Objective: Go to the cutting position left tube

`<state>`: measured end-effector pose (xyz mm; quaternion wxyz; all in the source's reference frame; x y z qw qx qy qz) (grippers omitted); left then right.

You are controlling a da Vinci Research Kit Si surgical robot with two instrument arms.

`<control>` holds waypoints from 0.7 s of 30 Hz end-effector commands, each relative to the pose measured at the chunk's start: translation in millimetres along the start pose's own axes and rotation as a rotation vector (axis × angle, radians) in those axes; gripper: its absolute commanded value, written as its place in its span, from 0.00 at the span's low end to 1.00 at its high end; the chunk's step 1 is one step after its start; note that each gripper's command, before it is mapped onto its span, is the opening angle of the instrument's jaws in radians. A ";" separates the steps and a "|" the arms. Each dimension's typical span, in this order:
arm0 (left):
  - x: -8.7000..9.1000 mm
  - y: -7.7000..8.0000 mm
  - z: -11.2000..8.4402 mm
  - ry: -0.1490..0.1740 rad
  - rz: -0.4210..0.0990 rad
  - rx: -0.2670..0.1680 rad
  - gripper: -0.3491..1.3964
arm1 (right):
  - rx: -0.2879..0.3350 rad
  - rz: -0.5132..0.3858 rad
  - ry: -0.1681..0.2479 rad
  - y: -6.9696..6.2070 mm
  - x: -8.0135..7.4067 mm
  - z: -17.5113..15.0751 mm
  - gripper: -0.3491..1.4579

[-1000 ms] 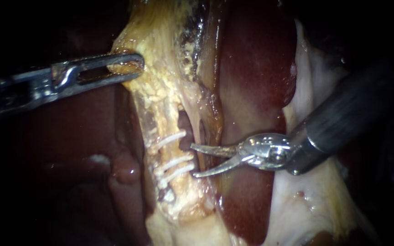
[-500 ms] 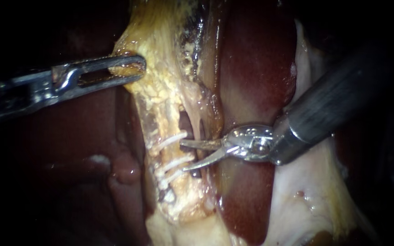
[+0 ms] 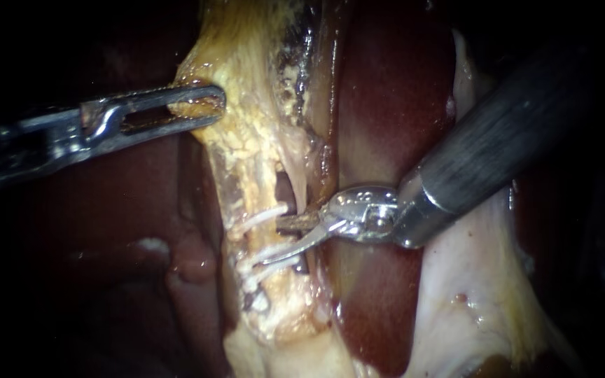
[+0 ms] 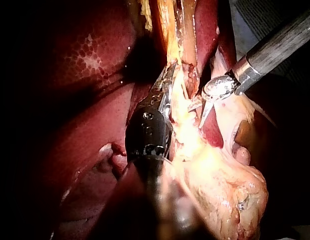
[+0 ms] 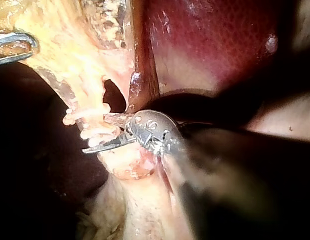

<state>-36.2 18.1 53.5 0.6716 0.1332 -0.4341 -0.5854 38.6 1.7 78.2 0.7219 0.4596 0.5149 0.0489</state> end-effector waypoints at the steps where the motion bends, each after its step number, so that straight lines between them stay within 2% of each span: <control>1: 0.0 0.0 0.1 0.000 0.000 0.000 0.00 | 0.006 -0.005 0.006 0.0 0.2 0.1 0.90; 5: 0.0 -0.1 0.2 -0.001 0.000 -0.001 0.00 | 0.038 -0.014 0.040 0.3 0.8 0.9 0.89; 10: 0.0 -0.2 0.3 -0.001 -0.001 -0.001 0.00 | 0.051 -0.020 0.045 0.8 1.1 1.8 0.89; 16: 0.0 -0.2 0.4 -0.001 -0.001 -0.002 0.00 | 0.062 -0.006 0.056 1.3 0.8 3.0 0.89; 21: 0.0 -0.3 0.5 -0.001 -0.001 -0.002 0.00 | 0.088 0.001 0.085 1.6 1.0 3.6 0.89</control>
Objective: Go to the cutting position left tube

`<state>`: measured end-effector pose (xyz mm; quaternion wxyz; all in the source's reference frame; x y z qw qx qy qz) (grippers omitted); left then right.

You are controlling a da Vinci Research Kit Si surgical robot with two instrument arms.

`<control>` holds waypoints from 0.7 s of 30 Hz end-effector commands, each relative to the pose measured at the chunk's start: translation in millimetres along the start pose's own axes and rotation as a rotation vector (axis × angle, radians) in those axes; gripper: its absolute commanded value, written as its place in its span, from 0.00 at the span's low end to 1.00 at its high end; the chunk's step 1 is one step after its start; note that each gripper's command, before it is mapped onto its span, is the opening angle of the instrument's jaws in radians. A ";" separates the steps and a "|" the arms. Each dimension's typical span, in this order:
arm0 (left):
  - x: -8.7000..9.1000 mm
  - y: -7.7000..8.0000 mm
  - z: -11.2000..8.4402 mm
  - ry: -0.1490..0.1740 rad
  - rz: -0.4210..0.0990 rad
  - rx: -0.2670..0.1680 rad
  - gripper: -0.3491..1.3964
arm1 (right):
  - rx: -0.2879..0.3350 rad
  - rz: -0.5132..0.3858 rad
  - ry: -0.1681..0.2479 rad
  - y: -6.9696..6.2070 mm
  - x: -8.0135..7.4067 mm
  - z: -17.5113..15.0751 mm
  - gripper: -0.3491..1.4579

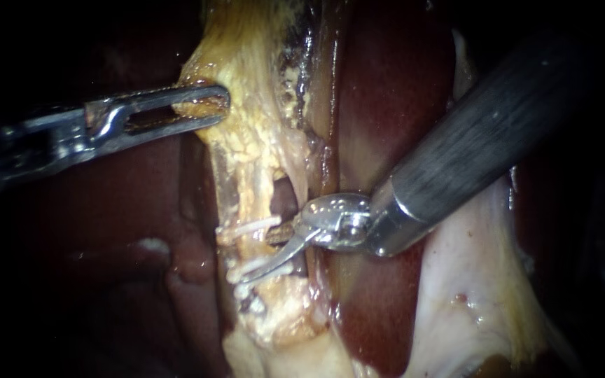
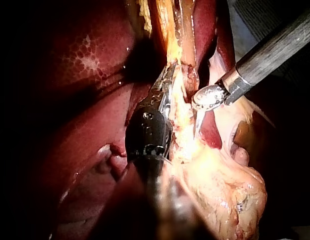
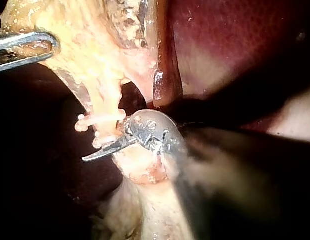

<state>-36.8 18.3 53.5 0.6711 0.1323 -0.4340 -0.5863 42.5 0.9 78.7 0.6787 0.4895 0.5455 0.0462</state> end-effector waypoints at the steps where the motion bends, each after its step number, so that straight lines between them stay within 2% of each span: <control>1: 0.0 0.0 0.0 0.000 0.000 -0.001 0.00 | 0.002 0.003 0.004 0.1 0.1 0.1 0.89; 9: 0.0 0.0 0.0 0.000 0.000 -0.001 0.00 | 0.027 0.013 0.041 0.3 0.7 0.7 0.89; 21: 0.0 0.0 0.1 0.000 0.000 -0.001 0.00 | 0.023 0.036 0.050 0.4 0.8 0.8 0.89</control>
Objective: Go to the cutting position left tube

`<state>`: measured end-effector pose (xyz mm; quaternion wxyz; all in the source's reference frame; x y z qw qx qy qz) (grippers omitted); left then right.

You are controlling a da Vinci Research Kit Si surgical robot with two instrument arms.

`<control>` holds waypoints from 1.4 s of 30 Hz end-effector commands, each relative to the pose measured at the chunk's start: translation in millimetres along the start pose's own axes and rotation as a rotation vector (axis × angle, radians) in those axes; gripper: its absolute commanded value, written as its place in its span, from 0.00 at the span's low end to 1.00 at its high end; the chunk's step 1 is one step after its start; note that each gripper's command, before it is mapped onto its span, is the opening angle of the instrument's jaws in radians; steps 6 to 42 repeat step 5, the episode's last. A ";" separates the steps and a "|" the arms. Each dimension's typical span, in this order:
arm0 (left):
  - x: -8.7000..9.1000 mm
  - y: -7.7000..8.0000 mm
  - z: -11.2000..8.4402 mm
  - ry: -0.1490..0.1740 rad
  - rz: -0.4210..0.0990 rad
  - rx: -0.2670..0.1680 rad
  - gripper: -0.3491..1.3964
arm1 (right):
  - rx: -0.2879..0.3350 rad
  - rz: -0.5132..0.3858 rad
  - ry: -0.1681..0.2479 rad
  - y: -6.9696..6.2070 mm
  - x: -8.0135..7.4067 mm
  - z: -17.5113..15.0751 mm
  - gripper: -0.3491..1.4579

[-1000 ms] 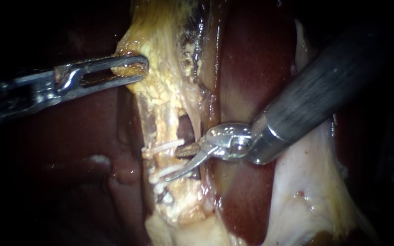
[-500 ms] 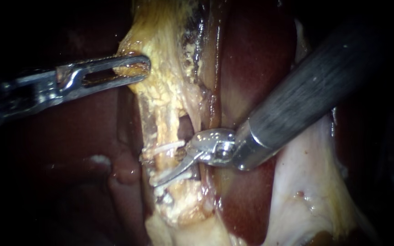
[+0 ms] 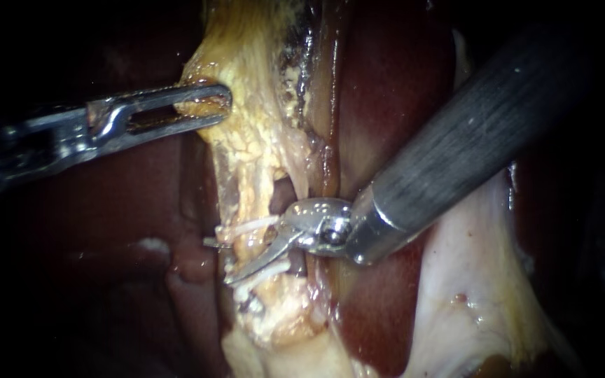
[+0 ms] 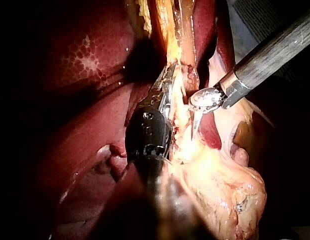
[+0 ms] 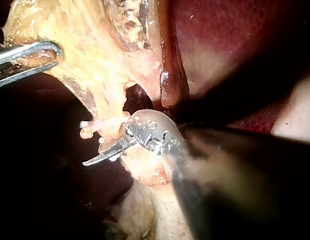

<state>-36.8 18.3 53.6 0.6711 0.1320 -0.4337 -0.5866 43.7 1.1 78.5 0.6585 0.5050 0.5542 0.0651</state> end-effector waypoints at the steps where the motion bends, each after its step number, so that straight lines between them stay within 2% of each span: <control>1: 0.0 0.0 0.0 0.000 0.000 0.000 0.00 | 0.002 0.000 -0.001 0.0 0.0 0.0 0.89; 42: -0.1 0.0 0.0 0.000 0.000 0.001 0.00 | 0.002 0.006 -0.001 0.0 0.0 0.0 0.89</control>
